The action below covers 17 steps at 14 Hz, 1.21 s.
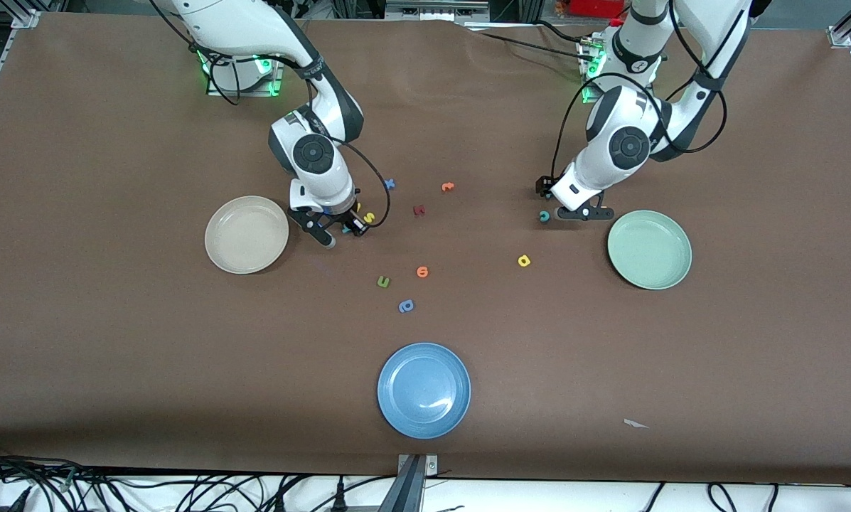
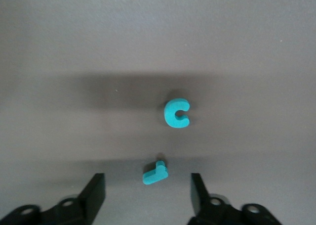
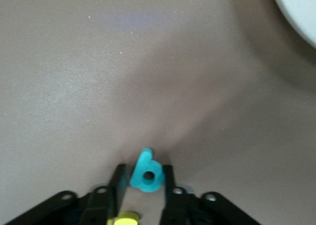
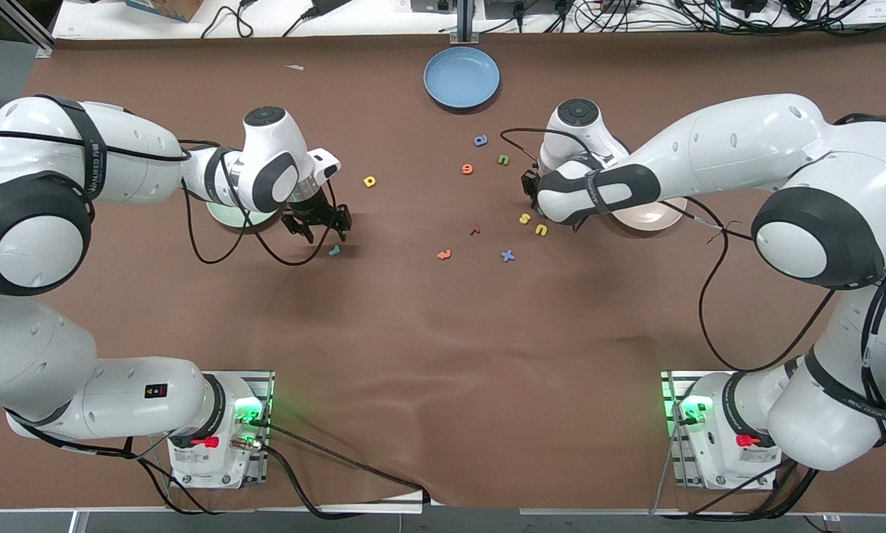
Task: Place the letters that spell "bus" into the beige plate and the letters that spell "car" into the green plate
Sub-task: 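Grasp the teal b and place it on the cream plate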
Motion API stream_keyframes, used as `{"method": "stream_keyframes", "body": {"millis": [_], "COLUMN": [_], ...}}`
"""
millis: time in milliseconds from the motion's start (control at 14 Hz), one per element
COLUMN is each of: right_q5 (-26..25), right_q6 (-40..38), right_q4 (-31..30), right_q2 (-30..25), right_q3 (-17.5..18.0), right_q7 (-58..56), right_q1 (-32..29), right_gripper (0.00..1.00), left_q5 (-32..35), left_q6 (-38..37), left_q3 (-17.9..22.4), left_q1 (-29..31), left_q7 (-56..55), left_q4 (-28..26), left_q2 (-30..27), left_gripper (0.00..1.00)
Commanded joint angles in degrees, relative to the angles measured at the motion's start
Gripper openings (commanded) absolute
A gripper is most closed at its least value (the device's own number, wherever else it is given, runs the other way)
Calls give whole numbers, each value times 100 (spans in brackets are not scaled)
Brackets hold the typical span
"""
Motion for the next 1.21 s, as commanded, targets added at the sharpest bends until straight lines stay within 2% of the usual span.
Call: {"method": "stream_keyframes", "body": {"millis": [0, 143, 214, 356, 570, 926, 998, 1069, 1140], "right_q5": [34, 25, -1, -1, 25, 34, 34, 43, 51], "right_q6": [4, -205, -555, -1319, -1683, -1009, -850, -840, -857], "right_q4": [9, 53, 97, 124, -112, -789, -869, -878, -869], "right_q2": [23, -196, -380, -723, -1023, -928, -857, -848, -857], "right_q3": [-39, -100, -232, -574, -1145, -1902, -1929, -1929, -1929], "right_q7": [58, -56, -248, -1080, -2206, -3693, -3721, -3721, -3713], "right_q1": [48, 39, 30, 22, 13, 4, -5, -22, -22], "right_gripper": [17, 17, 17, 17, 17, 19, 28, 48, 98], "left_q5": [-176, -167, -167, -158, -123, -88, -88, -88, -88], "left_q6": [83, 83, 83, 83, 83, 92, 92, 92, 92], "left_q3": [-2, -2, -2, -2, -2, 7, 7, 7, 7], "left_q1": [-171, -206, -215, -215, -224, -259, -268, -268, -268], "left_q7": [-134, -178, -179, -213, -249, -337, -337, -337, -337], "left_q4": [-28, -28, -28, -28, -19, -19, -19, -10, -10], "left_q2": [98, 143, 160, 195, 283, 388, 398, 406, 398], "left_gripper": [63, 63, 63, 61, 60, 60, 58, 54, 48]}}
